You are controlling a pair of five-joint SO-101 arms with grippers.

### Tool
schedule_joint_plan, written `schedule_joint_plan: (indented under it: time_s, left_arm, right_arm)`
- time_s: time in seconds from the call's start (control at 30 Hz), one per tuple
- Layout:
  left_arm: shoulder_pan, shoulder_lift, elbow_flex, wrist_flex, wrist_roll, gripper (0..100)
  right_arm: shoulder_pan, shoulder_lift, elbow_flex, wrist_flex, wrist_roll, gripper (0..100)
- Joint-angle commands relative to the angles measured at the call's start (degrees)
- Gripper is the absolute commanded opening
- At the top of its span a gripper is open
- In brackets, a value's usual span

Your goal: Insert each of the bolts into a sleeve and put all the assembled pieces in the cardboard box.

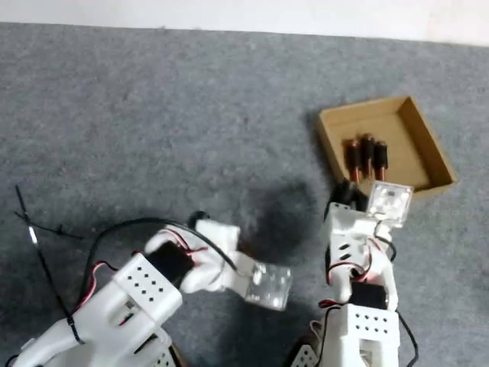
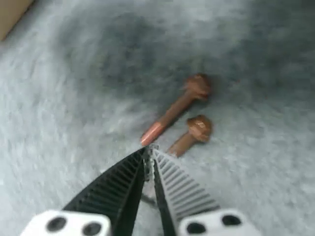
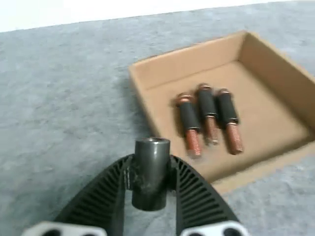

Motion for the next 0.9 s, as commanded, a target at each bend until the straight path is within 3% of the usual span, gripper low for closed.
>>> schedule_joint_plan:
  time_s: [0.0,0.2,0.4,0.67,0.87]
  left_arm:
    - [3.38,-0.66,-3.12,1.85,-3.52,1]
    - [3.91,15.60,-11.47,1.49,-5.10,1]
    - [3.74,32.57,-19.56,1.58,-7.38,9]
    - [1.54,36.18,-20.44,1.41,-11.87,10]
    - [0.84,39.08,-20.44,-3.34,-13.45,10]
  right_arm:
    - [2.68,-1.45,-0.57,-1.36,-0.62,0.5]
    - [3.12,-1.45,-0.75,-1.36,-0.62,0.5]
    - [5.23,-1.45,-0.84,-1.36,-0.62,0.5]
    - [4.97,-1.45,-0.66,-1.36,-0.62,0.5]
    - [4.97,-1.45,-0.66,-1.36,-0.62,0.5]
